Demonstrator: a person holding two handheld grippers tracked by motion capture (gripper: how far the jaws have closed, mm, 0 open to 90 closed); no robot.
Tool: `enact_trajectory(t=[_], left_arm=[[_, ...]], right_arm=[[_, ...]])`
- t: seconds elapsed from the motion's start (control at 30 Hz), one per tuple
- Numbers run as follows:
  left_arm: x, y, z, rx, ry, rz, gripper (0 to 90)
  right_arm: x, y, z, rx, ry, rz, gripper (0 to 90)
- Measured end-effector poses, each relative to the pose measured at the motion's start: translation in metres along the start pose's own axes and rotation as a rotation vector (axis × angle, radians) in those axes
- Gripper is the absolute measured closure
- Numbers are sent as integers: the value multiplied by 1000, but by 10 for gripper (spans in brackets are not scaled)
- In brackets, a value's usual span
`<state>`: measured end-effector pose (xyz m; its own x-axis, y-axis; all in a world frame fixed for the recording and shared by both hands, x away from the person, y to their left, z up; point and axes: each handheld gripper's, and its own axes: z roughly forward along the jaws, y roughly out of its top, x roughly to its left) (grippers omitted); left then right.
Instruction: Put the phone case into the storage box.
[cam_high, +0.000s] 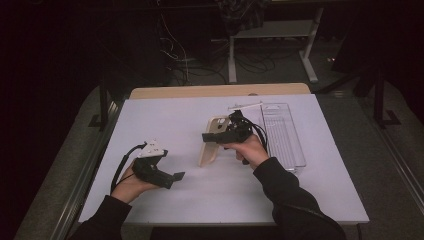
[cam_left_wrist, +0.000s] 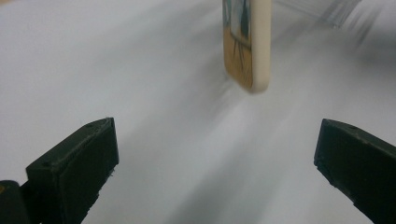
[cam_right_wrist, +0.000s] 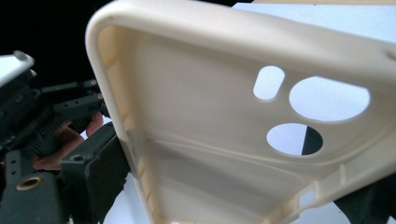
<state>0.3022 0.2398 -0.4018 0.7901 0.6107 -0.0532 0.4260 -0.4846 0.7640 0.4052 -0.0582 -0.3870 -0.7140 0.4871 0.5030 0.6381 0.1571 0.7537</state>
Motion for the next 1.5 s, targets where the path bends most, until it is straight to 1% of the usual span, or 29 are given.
enact_trajectory(t=[0.03, 0.07, 0.13, 0.2, 0.23, 0.3, 0.43, 0.47, 0.5, 0.57, 0.63, 0.7, 0.77, 0.8, 0.83, 0.87, 0.93, 0.97, 1.03, 1.07, 1.17, 1.2, 1.27, 1.33, 1.37, 1.4, 1.43, 1.47, 1.5], left_arm=[[1, -3, -1, 3, -3, 4, 0], [1, -7, -1, -6, -7, -3, 0], [1, -12, -3, -12, -13, 6, 0], [2, -17, -3, -22, -10, 15, 0], [2, -19, -3, -29, -1, 24, 0], [5, -22, -2, -26, 2, 35, 0], [7, -25, 1, -31, 18, 17, 0], [8, -26, 1, -15, 16, 33, 0], [7, -26, 2, -23, 11, 17, 0], [6, -27, 4, -17, 4, 10, 0], [6, -26, 4, -12, 0, 23, 0], [4, -25, 5, -8, -4, 9, 0], [3, -26, 7, -17, -6, 10, 0], [4, -25, 6, 5, -3, 31, 0], [3, -26, 7, 3, 0, 30, 0], [3, -26, 7, 14, 5, 38, 0], [3, -25, 7, 8, 11, 31, 0], [4, -25, 6, 4, 12, 28, 0], [4, -26, 6, -5, 14, 20, 0], [5, -26, 5, 1, 17, 32, 0], [4, -25, 4, 6, 37, 44, 0], [4, -25, 4, 8, 37, 35, 0], [4, -25, 3, 9, 36, 31, 0], [3, -26, 3, -6, 33, 10, 0], [4, -26, 3, -6, 32, 16, 0], [4, -26, 3, -6, 31, 12, 0], [4, -26, 3, -5, 28, 12, 0], [4, -26, 3, -3, 27, 12, 0], [4, -26, 3, -3, 28, 11, 0]], right_arm=[[0, 0, 0, -1, 1, 0, 93], [0, 0, -1, -5, 2, -1, 94], [0, 1, -1, -5, -4, -4, 94], [0, 1, -1, -3, -5, -3, 94], [0, 1, -1, -2, -6, -7, 94], [0, 1, -1, -1, -6, -6, 94], [1, 1, -1, 2, 2, -1, 94], [1, 1, -1, 1, 4, -6, 94], [1, 1, 0, 2, 4, -7, 94], [1, 1, 0, 3, 3, -7, 94], [1, 1, 0, 8, 1, -5, 94], [0, 2, 1, 9, 4, -7, 94], [1, 3, 1, 14, -2, -3, 94], [1, 3, 1, 16, -2, -4, 94], [1, 4, 1, 15, -3, -13, 94], [1, 5, 1, 16, -5, -7, 94], [1, 6, 2, 14, -2, 2, 94], [0, 7, 2, 15, -10, -12, 94], [1, 10, 2, 14, -8, -8, 94], [1, 11, 1, 16, -13, -14, 94], [1, 15, 0, 15, -13, -7, 94], [0, 17, -1, 10, -11, -8, 94], [-1, 20, -2, 13, -17, -9, 95], [-3, 23, -4, 19, -27, -12, 95], [-4, 24, -4, 19, -38, -17, 96], [-5, 25, -5, 27, -39, -10, 96], [-6, 25, -5, 27, -42, -15, 96], [-6, 26, -5, 34, -42, -3, 96], [-7, 27, -6, 29, -46, -9, 96]])
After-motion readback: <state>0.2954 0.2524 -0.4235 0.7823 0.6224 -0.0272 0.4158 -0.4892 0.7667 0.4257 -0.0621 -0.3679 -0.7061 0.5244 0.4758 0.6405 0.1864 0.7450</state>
